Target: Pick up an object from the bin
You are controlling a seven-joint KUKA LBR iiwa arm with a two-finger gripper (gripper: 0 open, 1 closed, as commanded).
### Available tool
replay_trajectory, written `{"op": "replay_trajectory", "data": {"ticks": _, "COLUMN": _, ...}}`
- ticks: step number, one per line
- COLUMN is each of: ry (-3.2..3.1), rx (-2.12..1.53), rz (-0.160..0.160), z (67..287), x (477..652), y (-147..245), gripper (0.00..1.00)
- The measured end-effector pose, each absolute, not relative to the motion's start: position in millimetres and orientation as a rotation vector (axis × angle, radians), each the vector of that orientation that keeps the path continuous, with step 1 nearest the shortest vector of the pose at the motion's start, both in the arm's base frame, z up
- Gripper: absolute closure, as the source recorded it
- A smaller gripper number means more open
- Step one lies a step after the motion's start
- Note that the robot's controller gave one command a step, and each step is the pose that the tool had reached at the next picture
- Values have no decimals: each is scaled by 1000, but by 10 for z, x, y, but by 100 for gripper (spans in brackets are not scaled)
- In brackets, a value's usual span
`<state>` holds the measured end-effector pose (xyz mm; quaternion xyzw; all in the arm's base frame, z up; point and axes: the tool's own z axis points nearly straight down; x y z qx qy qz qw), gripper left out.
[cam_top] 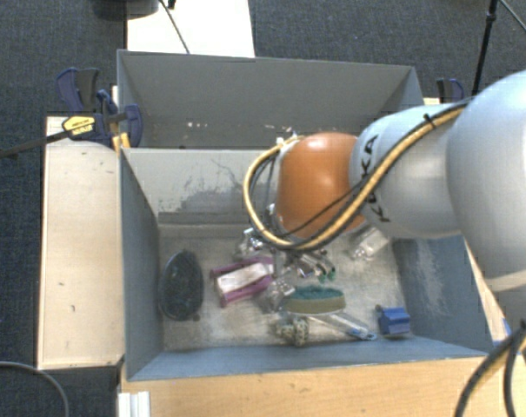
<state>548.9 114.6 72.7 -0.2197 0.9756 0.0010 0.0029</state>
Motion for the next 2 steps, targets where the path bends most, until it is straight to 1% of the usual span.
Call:
{"op": "replay_trajectory", "data": {"ticks": 1, "ry": 3055, "rx": -682, "rz": 4, "z": 748, "x": 5507, "y": 1151, "gripper": 100}}
{"op": "replay_trajectory", "data": {"ticks": 2, "ry": 3060, "rx": -668, "rz": 0, "z": 1952, "x": 5526, "y": 1155, "gripper": 100}}
